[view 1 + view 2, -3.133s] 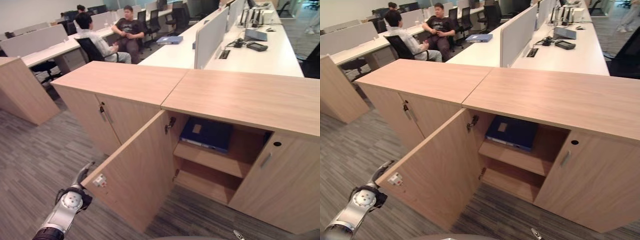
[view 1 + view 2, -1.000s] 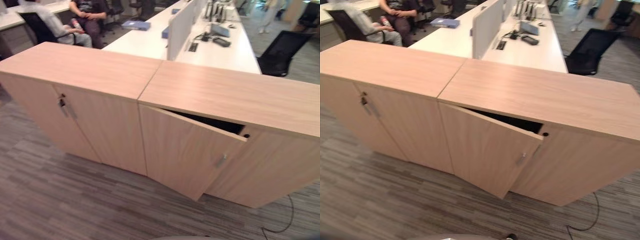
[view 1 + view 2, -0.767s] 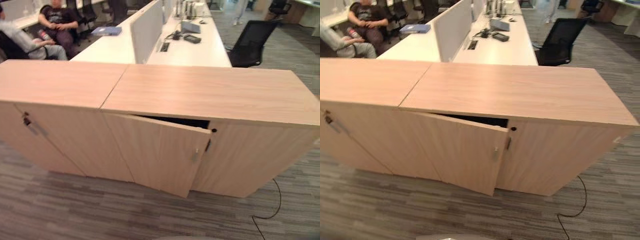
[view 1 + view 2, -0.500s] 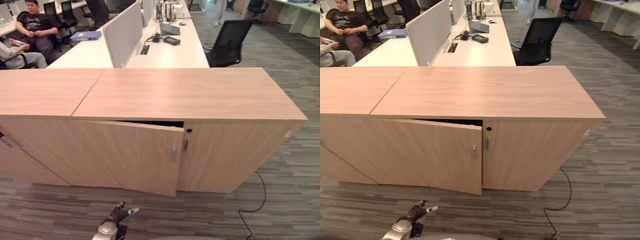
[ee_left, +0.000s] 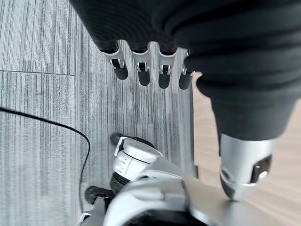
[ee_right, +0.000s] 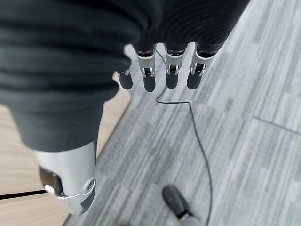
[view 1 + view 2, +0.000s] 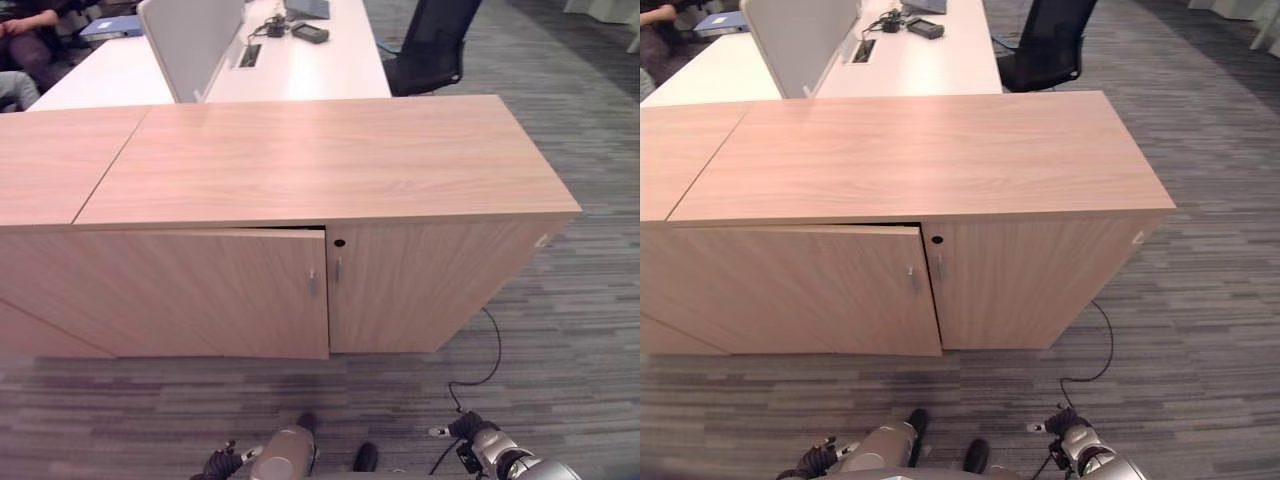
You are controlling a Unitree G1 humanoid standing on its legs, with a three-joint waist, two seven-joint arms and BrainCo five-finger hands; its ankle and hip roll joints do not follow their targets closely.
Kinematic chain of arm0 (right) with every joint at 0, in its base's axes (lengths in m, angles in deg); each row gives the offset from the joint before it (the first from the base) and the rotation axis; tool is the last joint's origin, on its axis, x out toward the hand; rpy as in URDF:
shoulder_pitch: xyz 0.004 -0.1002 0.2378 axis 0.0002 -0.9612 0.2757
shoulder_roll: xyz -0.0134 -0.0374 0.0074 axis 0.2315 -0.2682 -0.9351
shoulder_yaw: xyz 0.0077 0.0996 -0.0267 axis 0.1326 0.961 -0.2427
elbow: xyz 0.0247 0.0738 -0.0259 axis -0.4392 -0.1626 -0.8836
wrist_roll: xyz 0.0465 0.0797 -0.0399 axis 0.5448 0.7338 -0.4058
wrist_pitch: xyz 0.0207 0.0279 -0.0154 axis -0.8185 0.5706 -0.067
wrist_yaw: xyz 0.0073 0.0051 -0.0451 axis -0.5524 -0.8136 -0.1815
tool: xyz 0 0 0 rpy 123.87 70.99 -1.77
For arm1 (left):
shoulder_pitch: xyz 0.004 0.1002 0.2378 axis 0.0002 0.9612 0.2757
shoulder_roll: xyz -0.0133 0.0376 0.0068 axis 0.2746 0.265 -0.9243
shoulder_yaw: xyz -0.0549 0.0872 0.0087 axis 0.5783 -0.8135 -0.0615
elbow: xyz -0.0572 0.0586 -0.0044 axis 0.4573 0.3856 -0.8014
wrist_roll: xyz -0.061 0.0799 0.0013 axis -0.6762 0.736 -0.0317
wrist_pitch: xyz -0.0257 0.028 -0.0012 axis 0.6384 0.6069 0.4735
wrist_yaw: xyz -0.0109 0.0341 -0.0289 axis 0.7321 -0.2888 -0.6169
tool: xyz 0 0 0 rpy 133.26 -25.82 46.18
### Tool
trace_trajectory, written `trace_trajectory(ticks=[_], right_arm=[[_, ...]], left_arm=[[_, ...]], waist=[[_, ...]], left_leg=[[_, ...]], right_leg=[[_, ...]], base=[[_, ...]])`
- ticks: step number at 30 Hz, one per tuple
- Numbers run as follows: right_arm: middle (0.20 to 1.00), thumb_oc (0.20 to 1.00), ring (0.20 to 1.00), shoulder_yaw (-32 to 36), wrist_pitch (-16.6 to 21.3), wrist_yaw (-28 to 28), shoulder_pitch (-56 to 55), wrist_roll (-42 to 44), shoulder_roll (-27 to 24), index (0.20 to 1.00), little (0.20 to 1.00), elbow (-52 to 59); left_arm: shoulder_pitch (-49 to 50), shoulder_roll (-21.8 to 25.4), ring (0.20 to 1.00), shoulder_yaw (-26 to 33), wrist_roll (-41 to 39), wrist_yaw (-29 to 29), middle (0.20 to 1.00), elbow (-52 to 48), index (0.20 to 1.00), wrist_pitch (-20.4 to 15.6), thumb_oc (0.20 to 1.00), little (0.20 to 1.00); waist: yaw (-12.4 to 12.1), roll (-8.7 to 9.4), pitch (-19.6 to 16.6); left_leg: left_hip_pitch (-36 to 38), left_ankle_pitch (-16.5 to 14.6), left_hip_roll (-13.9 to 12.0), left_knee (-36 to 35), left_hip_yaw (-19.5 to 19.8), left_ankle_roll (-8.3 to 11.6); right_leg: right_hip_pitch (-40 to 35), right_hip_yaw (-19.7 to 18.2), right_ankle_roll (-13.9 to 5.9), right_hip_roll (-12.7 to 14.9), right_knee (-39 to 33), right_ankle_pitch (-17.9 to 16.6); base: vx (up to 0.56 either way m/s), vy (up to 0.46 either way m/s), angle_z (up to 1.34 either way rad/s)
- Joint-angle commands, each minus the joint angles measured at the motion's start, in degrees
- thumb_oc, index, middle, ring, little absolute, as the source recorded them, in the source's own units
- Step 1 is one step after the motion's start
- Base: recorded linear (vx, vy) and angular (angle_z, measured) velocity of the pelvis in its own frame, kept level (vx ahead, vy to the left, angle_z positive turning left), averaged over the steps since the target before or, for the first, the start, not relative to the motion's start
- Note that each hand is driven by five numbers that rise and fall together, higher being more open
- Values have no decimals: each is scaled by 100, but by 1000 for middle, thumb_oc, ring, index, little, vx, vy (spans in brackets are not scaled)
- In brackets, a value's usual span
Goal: Put the empty folder in the office cabinet
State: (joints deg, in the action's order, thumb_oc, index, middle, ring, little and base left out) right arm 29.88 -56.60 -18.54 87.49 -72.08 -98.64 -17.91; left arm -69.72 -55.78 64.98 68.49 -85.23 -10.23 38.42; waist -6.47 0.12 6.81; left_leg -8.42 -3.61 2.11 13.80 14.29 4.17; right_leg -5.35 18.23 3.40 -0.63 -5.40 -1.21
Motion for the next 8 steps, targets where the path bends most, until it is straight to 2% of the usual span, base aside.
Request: trace_trajectory(ticks=[1,2,3,8], right_arm=[[1000,1000,1000,181,33,2,73,254,25,1000,1000,-157],[1000,1000,1000,228,28,4,58,287,29,1000,1000,-173],[1000,1000,1000,230,25,9,-95,256,70,1000,1000,-84],[1000,1000,1000,178,57,63,-371,198,177,1000,1000,-19]], left_arm=[[-136,17,1000,197,109,-6,1000,222,1000,-58,1000,1000],[-150,24,1000,217,143,14,1000,265,1000,-68,1000,1000],[-182,24,1000,220,164,43,1000,218,1000,-104,1000,1000],[-269,68,1000,119,431,51,1000,210,1000,-96,1000,1000]], waist=[[-146,201,-137],[-113,203,-204],[-78,187,-281],[21,135,-417]], left_leg=[[297,-634,159,-26,-195,-318],[396,-502,163,-318,-198,-321],[617,-245,160,-856,-177,-327],[950,49,89,-1562,-172,-356]], right_leg=[[43,-57,-659,238,40,286],[76,-16,-672,288,40,260],[112,-14,-687,341,40,228],[154,-62,-739,376,40,231]], base=[[61,127,2],[51,177,-21],[27,132,-21],[34,95,-1]])
